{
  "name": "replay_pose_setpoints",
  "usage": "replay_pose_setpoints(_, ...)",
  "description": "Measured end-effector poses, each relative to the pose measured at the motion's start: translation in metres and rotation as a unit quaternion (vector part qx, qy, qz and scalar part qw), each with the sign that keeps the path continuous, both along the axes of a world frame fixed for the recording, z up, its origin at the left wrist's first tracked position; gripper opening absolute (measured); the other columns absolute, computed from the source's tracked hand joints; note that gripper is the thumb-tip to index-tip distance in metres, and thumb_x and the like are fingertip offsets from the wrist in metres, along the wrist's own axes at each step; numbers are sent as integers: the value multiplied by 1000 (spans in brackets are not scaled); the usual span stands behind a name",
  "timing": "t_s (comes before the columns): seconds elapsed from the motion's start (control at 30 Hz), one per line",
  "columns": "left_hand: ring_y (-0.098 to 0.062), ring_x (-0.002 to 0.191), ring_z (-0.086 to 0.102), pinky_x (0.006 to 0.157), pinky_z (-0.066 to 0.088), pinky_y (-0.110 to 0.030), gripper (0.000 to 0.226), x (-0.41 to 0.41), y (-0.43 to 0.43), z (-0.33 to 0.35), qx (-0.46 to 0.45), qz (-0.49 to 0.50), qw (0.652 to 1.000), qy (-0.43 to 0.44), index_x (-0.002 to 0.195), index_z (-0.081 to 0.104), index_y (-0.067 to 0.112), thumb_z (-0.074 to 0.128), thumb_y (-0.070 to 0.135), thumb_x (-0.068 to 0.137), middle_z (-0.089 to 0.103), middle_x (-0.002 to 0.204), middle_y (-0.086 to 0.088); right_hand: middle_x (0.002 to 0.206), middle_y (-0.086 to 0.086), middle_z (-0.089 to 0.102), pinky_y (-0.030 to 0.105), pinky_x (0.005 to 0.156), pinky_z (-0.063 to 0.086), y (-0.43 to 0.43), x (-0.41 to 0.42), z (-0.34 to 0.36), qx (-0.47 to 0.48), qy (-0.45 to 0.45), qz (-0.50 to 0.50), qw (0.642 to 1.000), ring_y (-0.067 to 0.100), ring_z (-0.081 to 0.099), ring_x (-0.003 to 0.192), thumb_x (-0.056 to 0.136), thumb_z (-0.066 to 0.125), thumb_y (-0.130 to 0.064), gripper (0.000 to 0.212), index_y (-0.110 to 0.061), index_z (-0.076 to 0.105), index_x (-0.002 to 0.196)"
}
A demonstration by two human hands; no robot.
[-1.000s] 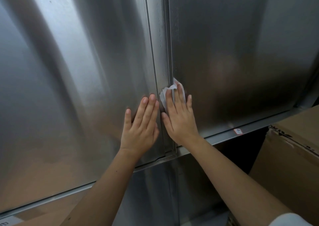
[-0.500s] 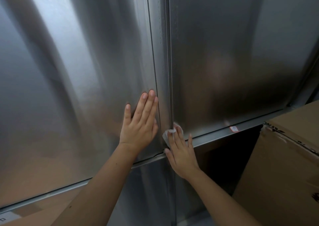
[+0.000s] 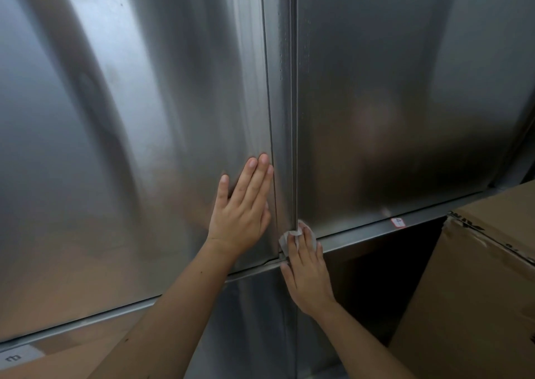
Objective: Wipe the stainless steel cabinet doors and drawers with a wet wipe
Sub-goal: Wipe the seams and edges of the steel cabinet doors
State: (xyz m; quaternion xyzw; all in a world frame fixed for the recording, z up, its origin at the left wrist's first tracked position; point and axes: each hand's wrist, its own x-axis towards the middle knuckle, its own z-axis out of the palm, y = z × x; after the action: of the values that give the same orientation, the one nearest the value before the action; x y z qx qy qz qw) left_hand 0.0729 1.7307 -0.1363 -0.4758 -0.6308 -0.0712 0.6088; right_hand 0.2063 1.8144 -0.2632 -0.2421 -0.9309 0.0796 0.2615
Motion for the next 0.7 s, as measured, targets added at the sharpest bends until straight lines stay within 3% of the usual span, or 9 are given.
replay_pose_setpoints(0.1,-20,144,-1,112,-3,-47,64,0,-2,3,-5,0,1000,-9,147,15,6,34,26,90,-9,156,-9,151,7,-18,48,114,4,6,-3,15,-6,-11,23,1000,28,-14,140,98,24,-42,60,-17,-1,146)
replay_pose_setpoints(0.2,-20,144,0,112,-5,-48,65,-1,-8,4,0,1,1000,-13,148,11,7,33,26,91,-8,156,-8,152,13,-2,50,109,3,12,-11,59,17,63,36,997,34,0,140,98,18,-42,58,-10,10,146)
replay_pose_setpoints(0.3,-21,144,3,111,-4,-50,63,-4,-11,18,14,7,1000,-24,148,11,6,31,27,92,-6,157,-8,153,10,-2,48,110,-1,21,-20,107,61,107,40,992,25,-4,143,98,7,-45,59,-11,6,146)
replay_pose_setpoints(0.4,-21,144,4,111,-3,-52,60,-6,-10,48,44,18,999,-26,147,16,5,30,28,93,-2,156,-9,153,8,-5,40,114,-7,29,-24,147,98,138,53,984,18,-9,142,98,15,-40,57,-10,4,145)
replay_pose_setpoints(0.47,-22,143,5,111,-2,-52,60,-7,-9,72,61,24,998,-22,146,18,5,31,27,93,6,155,-11,153,7,-7,31,113,-14,30,-26,170,110,150,62,981,18,-11,142,97,17,-39,57,-12,0,145)
replay_pose_setpoints(0.7,-26,139,23,109,4,-54,57,-9,-2,152,84,17,996,-14,145,26,3,30,26,93,26,150,-14,153,6,-5,26,112,-16,33,-37,259,148,225,70,961,19,-10,142,95,15,-39,58,-12,0,144)
